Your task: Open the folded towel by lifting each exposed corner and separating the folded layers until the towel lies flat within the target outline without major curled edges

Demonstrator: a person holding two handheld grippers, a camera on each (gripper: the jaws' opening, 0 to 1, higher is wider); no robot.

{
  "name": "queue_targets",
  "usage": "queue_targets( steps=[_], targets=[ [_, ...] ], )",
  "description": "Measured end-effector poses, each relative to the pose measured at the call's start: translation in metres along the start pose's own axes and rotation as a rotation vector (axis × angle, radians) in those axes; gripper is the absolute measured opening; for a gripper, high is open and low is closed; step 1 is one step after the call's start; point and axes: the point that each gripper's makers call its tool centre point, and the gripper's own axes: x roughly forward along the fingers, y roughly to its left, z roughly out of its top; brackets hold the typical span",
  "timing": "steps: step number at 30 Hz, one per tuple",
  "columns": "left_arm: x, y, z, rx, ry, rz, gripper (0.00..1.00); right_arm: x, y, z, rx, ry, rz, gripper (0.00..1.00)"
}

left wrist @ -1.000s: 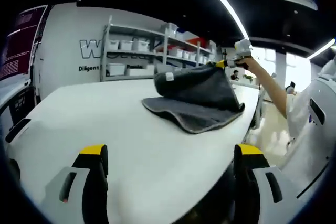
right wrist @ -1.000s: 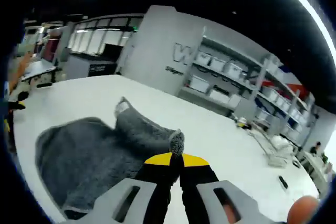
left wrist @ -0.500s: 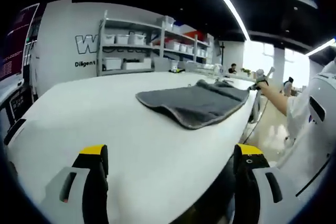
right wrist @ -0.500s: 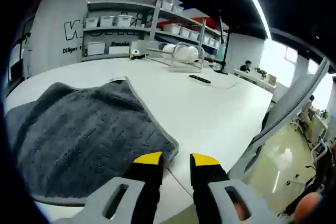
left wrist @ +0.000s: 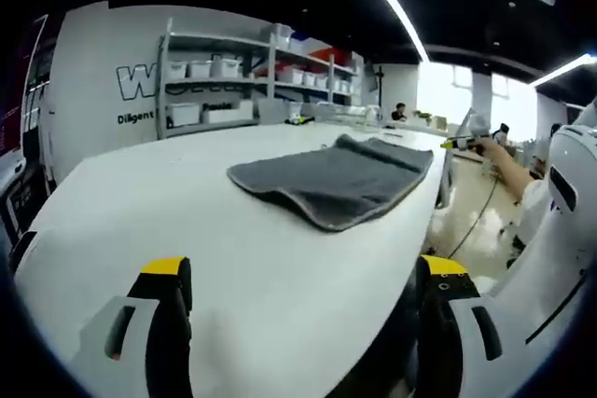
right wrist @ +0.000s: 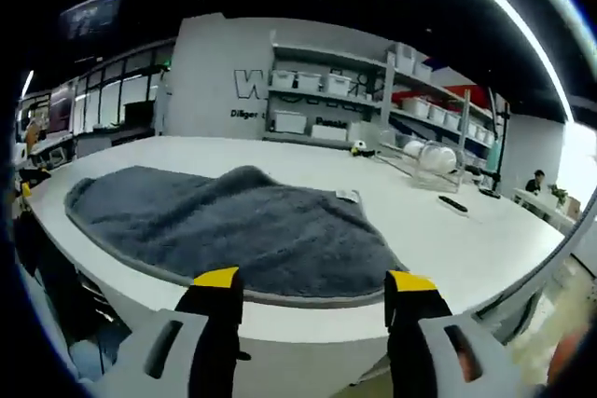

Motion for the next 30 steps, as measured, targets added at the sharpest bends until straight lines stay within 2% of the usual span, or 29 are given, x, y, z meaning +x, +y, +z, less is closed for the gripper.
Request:
queue_targets(
  steps=[4, 5, 9, 12, 17, 21, 23, 25, 28, 30],
  targets=[
    [0.001, -0.001, 0.002, 0.020, 0.003, -0.014, 0.99, -0.015, 0.025, 0.007, 0.012, -0.021, 0.072, 0.94],
    [0.002, -0.002, 0.003, 0.024, 0.003, -0.021, 0.99, -0.017, 0.029, 0.007, 0.010, -0.021, 0.083, 0.98],
    [0.007, -0.002, 0.007, 0.028, -0.004, -0.058, 0.99, -0.026, 0.049, -0.002, -0.060, 0.043, 0.112, 0.99],
    [0.013, -0.003, 0.014, 0.055, -0.001, -0.095, 0.99, -0.030, 0.063, -0.003, -0.079, 0.058, 0.128, 0.99],
    [0.034, -0.006, 0.043, 0.131, -0.010, -0.241, 0.99, -0.036, 0.079, 0.002, -0.092, 0.041, 0.153, 0.99],
    [0.060, -0.006, 0.068, 0.168, -0.032, -0.340, 0.99, -0.038, 0.086, 0.000, -0.095, 0.043, 0.177, 0.99],
    [0.088, -0.004, 0.074, 0.226, 0.016, -0.379, 0.99, -0.041, 0.087, 0.000, -0.103, 0.034, 0.181, 0.99],
    [0.110, -0.004, 0.081, 0.294, 0.025, -0.406, 0.99, -0.045, 0.090, 0.002, -0.098, 0.023, 0.193, 0.99],
    [0.144, -0.007, 0.083, 0.336, 0.070, -0.455, 0.99, -0.051, 0.087, 0.002, -0.106, 0.025, 0.179, 0.99],
    [0.170, -0.014, 0.082, 0.325, 0.107, -0.516, 0.99, -0.054, 0.082, 0.000, -0.110, 0.036, 0.167, 0.99]
  ],
)
